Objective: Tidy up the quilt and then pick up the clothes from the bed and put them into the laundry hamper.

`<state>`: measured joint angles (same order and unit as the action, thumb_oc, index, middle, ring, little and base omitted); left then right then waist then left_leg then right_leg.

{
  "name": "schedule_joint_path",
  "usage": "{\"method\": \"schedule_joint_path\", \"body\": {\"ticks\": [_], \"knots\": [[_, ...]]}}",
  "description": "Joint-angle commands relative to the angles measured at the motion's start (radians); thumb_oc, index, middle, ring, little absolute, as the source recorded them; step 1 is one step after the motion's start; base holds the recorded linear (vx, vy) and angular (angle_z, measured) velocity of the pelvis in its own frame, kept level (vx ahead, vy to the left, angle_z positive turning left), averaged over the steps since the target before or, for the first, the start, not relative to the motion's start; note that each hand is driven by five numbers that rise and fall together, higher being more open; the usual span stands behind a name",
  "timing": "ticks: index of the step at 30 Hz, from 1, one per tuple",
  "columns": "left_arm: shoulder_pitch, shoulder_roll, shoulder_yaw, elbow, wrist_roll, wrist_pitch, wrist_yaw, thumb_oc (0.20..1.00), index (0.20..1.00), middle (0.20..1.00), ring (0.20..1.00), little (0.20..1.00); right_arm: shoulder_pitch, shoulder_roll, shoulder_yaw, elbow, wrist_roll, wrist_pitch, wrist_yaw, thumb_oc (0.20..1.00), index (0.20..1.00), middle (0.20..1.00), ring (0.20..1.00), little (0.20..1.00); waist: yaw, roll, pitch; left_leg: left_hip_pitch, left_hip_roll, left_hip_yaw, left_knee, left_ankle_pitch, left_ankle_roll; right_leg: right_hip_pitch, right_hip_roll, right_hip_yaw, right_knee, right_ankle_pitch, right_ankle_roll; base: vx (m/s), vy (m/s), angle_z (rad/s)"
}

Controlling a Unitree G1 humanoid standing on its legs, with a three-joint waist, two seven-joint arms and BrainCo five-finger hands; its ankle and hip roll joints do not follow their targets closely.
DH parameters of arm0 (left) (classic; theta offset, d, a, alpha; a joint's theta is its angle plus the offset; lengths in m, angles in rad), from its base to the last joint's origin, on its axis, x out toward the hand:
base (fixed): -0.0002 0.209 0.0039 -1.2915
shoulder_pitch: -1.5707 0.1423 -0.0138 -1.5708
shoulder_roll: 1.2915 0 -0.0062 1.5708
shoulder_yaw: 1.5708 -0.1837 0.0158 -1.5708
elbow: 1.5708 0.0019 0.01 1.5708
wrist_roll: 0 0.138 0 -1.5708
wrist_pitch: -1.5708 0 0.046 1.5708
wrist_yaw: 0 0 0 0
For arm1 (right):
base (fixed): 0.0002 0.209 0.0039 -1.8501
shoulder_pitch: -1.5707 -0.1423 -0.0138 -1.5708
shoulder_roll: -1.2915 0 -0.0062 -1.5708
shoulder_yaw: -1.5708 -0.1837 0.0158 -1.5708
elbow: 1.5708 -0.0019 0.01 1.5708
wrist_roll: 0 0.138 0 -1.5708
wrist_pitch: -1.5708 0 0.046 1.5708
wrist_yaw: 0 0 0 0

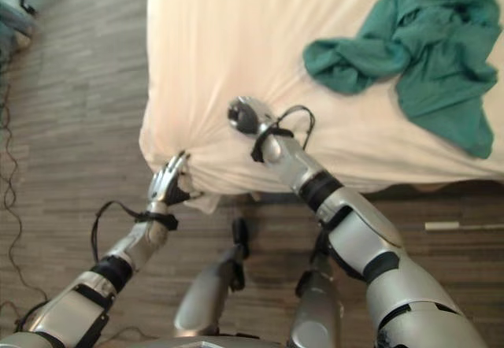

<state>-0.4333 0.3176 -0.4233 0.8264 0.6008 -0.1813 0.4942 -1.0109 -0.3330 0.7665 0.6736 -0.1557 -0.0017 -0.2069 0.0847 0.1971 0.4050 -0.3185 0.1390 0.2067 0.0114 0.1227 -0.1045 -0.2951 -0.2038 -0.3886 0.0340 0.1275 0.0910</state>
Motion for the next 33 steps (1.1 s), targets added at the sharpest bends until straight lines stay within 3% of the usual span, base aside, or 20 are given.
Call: {"method": "schedule_joint_path", "body": {"ticks": [1, 4, 7, 8, 11, 17, 22, 23, 24, 26, 33], "knots": [[0.191, 0.082, -0.022, 0.379, -0.216, 0.257, -0.199, 1.0, 1.0, 1.0, 1.0, 1.0, 0.108, 0.19, 0.046, 0.087, 0.002, 0.001, 0.11, 0.2, 0.2, 0.2, 0.2, 0.2, 0.042, -0.125, 0.115, -0.089, 0.053, -0.016, 0.116, -0.065, -0.091, -0.173, -0.174, 0.024, 0.156, -0.031, 0.14, -0.05, -0.016, 0.02], [0.192, 0.048, -0.026, 0.352, -0.27, 0.241, -0.19, 1.0, 1.0, 1.0, 1.0, 1.0, 0.206, 0.248, 0.059, 0.113, 0.084, 0.011, 0.168, 0.2, 0.2, 0.2, 0.2, 0.2, 0.041, -0.124, 0.115, -0.074, 0.049, -0.019, 0.122, -0.071, -0.086, -0.156, -0.179, 0.022, 0.156, -0.033, 0.139, 0.0, 0.011, 0.09], [0.226, -0.009, 0.004, 0.35, -0.372, 0.223, -0.212, 1.0, 1.0, 1.0, 1.0, 1.0, 0.352, 0.285, 0.119, 0.066, 0.211, 0.036, 0.297, 0.2, 0.2, 0.2, 0.2, 0.2, 0.043, -0.134, 0.115, -0.007, 0.043, -0.022, 0.108, -0.082, -0.083, -0.078, -0.181, 0.008, 0.127, -0.029, 0.142, 0.05, -0.013, 0.07], [0.254, -0.045, 0.062, 0.381, -0.458, 0.223, -0.232, 1.0, 1.0, 1.0, 1.0, 1.0, 0.428, 0.284, 0.141, 0.024, 0.28, 0.039, 0.368, 0.2, 0.2, 0.2, 0.2, 0.2, 0.047, -0.153, 0.077, 0.039, 0.038, -0.027, 0.089, -0.087, -0.082, -0.016, -0.176, -0.005, 0.093, -0.022, 0.144, 0.08, -0.028, 0.12], [0.286, -0.064, 0.112, 0.422, -0.499, 0.235, -0.245, 1.0, 1.0, 1.0, 1.0, 1.0, 0.477, 0.274, 0.144, -0.019, 0.33, 0.032, 0.403, 0.2, 0.2, 0.2, 0.2, 0.2, 0.053, -0.171, 0.032, 0.093, 0.032, -0.03, 0.064, -0.094, -0.079, 0.049, -0.173, -0.022, 0.055, -0.012, 0.145, 0.14, -0.022, 0.15], [0.401, -0.098, 0.249, 0.506, -0.577, 0.277, -0.294, 1.0, 1.0, 1.0, 1.0, 1.0, 0.488, 0.224, 0.039, -0.188, 0.436, -0.017, 0.371, 0.2, 0.2, 0.2, 0.2, 0.2, 0.054, -0.216, -0.104, 0.231, 0.001, -0.031, -0.021, -0.1, -0.068, 0.189, -0.15, -0.033, -0.029, -0.007, 0.149, 0.19, -0.022, 0.08], [0.509, -0.121, 0.326, 0.491, -0.641, 0.262, -0.34, 1.0, 1.0, 1.0, 1.0, 1.0, 0.46, 0.12, -0.119, -0.297, 0.466, -0.072, 0.29, 0.2, 0.2, 0.2, 0.2, 0.2, 0.044, -0.214, -0.154, 0.286, -0.003, -0.018, -0.045, -0.11, -0.06, 0.224, -0.139, -0.018, -0.046, -0.021, 0.149, 0.11, 0.003, -0.05], [0.557, -0.135, 0.36, 0.488, -0.704, 0.247, -0.371, 1.0, 1.0, 1.0, 1.0, 1.0, 0.445, 0.063, -0.183, -0.328, 0.477, -0.084, 0.274, 0.2, 0.2, 0.2, 0.2, 0.2, 0.04, -0.203, -0.152, 0.276, -0.009, -0.016, -0.032, -0.115, -0.054, 0.209, -0.149, -0.009, -0.038, -0.02, 0.15, 0.04, 0.014, -0.06], [0.557, -0.135, 0.36, 0.488, -0.704, 0.247, -0.371, 1.0, 1.0, 1.0, 1.0, 1.0, 0.445, 0.063, -0.183, -0.328, 0.477, -0.084, 0.274, 0.2, 0.2, 0.2, 0.2, 0.2, 0.041, -0.203, -0.152, 0.276, -0.009, -0.016, -0.032, -0.115, -0.054, 0.209, -0.149, -0.009, -0.038, -0.02, 0.15, -0.11, 0.031, -0.03], [0.587, -0.152, 0.391, 0.477, -0.806, 0.227, -0.405, 1.0, 1.0, 1.0, 1.0, 1.0, 0.417, -0.023, -0.27, -0.38, 0.488, -0.103, 0.237, 0.2, 0.2, 0.2, 0.2, 0.2, 0.032, -0.171, -0.097, 0.224, -0.014, -0.024, 0.053, -0.134, -0.049, 0.156, -0.173, 0.009, 0.012, -0.019, 0.147, -0.18, 0.024, 0.0], [0.608, -0.153, 0.373, 0.454, -0.824, 0.216, -0.447, 1.0, 1.0, 1.0, 1.0, 1.0, 0.478, -0.168, -0.424, -0.366, 0.436, -0.124, 0.174, 0.2, 0.2, 0.2, 0.2, 0.2, -0.01, -0.111, 0.042, 0.064, 0.023, -0.023, 0.218, -0.159, -0.056, 0.01, -0.218, 0.048, 0.173, -0.056, 0.14, -0.14, 0.027, 0.06]]}}
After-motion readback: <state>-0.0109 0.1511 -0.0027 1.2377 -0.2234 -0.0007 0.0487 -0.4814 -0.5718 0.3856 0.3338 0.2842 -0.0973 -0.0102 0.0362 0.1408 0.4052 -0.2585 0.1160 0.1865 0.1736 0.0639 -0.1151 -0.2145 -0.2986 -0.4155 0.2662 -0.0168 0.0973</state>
